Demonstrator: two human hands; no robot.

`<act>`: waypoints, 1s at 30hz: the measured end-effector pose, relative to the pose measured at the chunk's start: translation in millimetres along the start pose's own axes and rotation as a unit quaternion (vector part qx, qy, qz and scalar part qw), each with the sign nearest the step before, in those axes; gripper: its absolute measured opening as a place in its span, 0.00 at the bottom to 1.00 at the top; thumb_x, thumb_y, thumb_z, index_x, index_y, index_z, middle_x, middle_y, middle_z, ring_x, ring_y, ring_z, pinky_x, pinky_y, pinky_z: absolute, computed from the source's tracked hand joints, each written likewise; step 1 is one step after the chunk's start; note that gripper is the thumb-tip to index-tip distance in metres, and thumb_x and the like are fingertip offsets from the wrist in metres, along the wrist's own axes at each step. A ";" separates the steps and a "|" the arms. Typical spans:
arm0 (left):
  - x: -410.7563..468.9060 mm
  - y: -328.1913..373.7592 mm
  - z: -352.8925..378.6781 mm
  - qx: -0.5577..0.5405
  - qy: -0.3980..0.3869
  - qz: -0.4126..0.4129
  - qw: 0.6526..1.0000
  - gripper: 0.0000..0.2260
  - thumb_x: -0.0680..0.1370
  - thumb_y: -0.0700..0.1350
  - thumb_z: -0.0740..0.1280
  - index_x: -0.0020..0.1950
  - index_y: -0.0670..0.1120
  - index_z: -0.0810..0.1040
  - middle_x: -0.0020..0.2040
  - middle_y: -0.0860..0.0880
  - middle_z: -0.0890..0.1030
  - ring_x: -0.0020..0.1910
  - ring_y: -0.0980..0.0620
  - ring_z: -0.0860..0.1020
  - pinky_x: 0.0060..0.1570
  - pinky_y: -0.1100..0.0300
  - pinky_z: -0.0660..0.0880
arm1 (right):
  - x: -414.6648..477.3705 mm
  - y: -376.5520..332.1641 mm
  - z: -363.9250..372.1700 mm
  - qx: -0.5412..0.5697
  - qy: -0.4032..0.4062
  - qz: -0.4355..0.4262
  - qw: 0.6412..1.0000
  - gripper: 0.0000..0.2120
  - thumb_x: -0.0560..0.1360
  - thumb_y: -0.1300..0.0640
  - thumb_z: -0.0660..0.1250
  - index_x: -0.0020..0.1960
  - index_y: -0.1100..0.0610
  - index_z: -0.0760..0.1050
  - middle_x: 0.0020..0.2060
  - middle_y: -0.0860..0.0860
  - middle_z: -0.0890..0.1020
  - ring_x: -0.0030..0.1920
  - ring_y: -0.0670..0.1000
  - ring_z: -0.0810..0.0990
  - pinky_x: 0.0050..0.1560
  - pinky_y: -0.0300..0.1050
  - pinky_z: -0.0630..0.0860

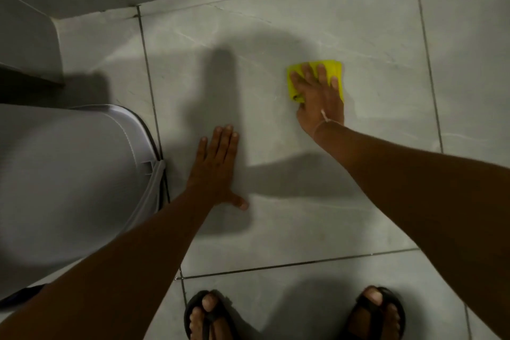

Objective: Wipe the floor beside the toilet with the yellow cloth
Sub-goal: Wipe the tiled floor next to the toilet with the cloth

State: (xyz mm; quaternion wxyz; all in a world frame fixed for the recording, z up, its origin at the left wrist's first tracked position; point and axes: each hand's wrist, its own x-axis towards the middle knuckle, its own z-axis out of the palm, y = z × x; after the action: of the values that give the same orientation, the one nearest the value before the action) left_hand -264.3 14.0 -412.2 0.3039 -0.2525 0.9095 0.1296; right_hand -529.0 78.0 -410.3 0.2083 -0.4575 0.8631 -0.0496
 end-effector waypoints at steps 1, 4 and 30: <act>-0.5 -0.4 -0.4 0.001 -0.001 0.000 1.000 0.74 0.47 0.81 0.65 0.78 0.42 0.33 0.80 0.41 0.37 0.78 0.41 0.34 0.76 0.39 0.39 | 2.0 -8.8 2.4 -0.006 -0.003 -0.030 1.000 0.36 0.70 0.64 0.64 0.74 0.47 0.60 0.77 0.51 0.59 0.77 0.59 0.52 0.76 0.59 0.48; -0.7 -0.5 -0.9 0.001 0.006 0.000 1.000 0.74 0.47 0.81 0.65 0.78 0.42 0.35 0.80 0.41 0.38 0.79 0.41 0.36 0.76 0.39 0.41 | -40.9 -10.9 20.0 -0.045 -0.054 -0.215 0.974 0.31 0.72 0.63 0.57 0.73 0.48 0.63 0.76 0.52 0.62 0.76 0.61 0.55 0.75 0.61 0.47; -0.4 -5.3 1.5 -0.018 0.014 0.000 1.000 0.75 0.45 0.83 0.61 0.78 0.42 0.35 0.80 0.40 0.37 0.79 0.43 0.35 0.77 0.43 0.39 | -11.5 -39.4 15.2 0.017 0.002 -0.029 0.999 0.36 0.69 0.61 0.66 0.74 0.45 0.61 0.77 0.49 0.59 0.77 0.58 0.50 0.76 0.60 0.47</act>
State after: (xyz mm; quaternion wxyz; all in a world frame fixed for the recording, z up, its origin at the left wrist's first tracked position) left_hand -260.5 10.2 -413.6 0.2870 -0.2591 0.9112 0.1422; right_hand -486.9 66.2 -409.5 0.2127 -0.4785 0.8490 -0.0712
